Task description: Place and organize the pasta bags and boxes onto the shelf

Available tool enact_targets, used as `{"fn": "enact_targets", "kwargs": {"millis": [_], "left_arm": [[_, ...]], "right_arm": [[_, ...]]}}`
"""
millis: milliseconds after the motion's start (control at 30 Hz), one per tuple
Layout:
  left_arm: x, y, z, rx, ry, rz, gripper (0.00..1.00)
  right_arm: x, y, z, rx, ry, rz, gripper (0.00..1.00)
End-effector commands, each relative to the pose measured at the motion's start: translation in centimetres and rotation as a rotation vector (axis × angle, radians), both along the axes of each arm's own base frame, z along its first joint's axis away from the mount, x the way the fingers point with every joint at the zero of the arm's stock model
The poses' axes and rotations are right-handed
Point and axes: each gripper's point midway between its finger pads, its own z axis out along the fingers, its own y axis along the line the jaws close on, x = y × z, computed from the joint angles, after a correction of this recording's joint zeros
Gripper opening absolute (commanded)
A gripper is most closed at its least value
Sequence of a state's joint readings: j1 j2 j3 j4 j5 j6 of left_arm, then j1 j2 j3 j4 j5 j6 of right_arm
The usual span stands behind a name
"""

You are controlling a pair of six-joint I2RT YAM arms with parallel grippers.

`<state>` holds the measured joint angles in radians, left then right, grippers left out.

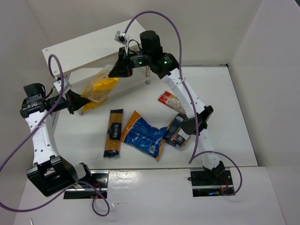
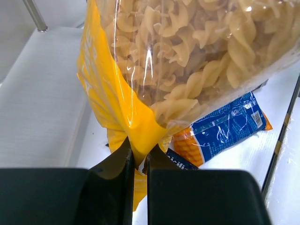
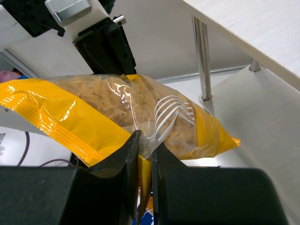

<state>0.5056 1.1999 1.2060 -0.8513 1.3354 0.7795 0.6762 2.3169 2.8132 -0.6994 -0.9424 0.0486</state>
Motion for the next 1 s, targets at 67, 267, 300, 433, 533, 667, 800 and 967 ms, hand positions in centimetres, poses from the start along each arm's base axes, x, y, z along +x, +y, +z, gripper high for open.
{"fn": "enact_targets", "kwargs": {"millis": [67, 267, 300, 433, 533, 667, 800, 967], "left_arm": [[-3.4, -3.1, 8.9, -0.14, -0.292, -0.236, 0.0], [-3.8, -3.3, 11.6, -0.102, -0.342, -0.245, 0.0], [-3.9, -3.4, 12.0, -0.094, -0.353, -0.247, 0.0], [-4.2, -3.4, 13.2, -0.075, -0.377, -0.241, 0.0], [-4.4, -3.3, 13.8, -0.058, -0.403, -0.233, 0.0], [-4.4, -2.9, 15.3, -0.01, -0.467, -0.219, 0.0], [-4.4, -2.6, 16.3, 0.014, -0.495, -0.21, 0.0], [-4.6, -2.5, 16.8, 0.025, -0.505, -0.201, 0.0]], "right_arm": [[1.4, -2.2, 3.6, 0.027, -0.168, -0.126, 0.0], [2.0, -1.4, 4.0, 0.025, -0.251, -0.179, 0.0], [2.2, -1.5, 4.3, 0.027, -0.259, -0.199, 0.0], [1.7, -1.2, 4.2, 0.011, -0.289, -0.196, 0.0], [2.0, -1.4, 4.3, 0.004, -0.312, -0.215, 0.0], [3.0, -1.5, 4.0, -0.009, -0.337, -0.257, 0.0], [3.6, -1.3, 4.7, 0.003, -0.38, -0.296, 0.0], [3.2, -0.8, 5.7, 0.023, -0.445, -0.325, 0.0]]}}
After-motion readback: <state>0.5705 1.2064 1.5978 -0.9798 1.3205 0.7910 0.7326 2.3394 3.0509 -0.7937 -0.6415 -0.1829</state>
